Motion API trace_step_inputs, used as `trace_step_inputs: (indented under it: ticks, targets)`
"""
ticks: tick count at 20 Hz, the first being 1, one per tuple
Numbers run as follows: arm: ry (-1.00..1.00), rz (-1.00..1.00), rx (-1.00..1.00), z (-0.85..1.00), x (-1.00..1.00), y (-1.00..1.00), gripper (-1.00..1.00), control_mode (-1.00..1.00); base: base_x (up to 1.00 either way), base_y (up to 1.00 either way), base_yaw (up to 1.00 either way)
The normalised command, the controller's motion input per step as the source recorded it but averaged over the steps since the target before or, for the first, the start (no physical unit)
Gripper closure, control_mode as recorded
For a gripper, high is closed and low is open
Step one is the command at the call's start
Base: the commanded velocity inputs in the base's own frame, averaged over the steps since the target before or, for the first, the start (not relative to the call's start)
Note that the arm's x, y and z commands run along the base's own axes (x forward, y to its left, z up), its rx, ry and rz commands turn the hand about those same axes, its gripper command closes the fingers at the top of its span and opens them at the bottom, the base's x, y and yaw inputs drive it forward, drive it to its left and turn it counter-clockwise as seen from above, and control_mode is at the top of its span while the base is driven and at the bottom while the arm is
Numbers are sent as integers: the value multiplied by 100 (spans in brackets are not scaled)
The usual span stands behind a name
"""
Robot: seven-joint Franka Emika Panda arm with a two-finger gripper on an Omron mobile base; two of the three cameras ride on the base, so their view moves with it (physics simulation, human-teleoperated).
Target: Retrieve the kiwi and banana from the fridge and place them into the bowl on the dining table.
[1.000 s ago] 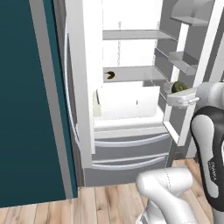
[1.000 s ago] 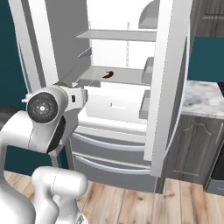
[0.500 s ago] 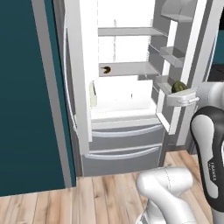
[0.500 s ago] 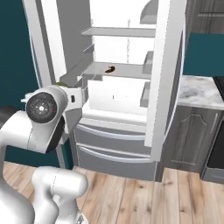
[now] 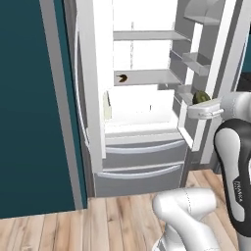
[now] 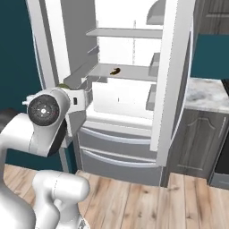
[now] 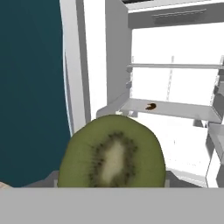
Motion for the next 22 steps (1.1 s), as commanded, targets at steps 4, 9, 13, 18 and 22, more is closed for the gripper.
trace_step_inputs:
  ticks: [4, 9, 13, 18, 22]
  targets:
    - [0, 0, 0, 0, 0, 0, 100, 100, -38, 0, 47]
    - [0, 0, 0, 0, 0, 0, 100, 100, -28, 0, 60]
    - [0, 0, 0, 0, 0, 0, 100, 100, -42, 0, 67]
    - [0, 0, 0, 0, 0, 0, 100, 100, -43, 0, 67]
    - [0, 0, 0, 0, 0, 0, 100, 100, -58, 0, 66]
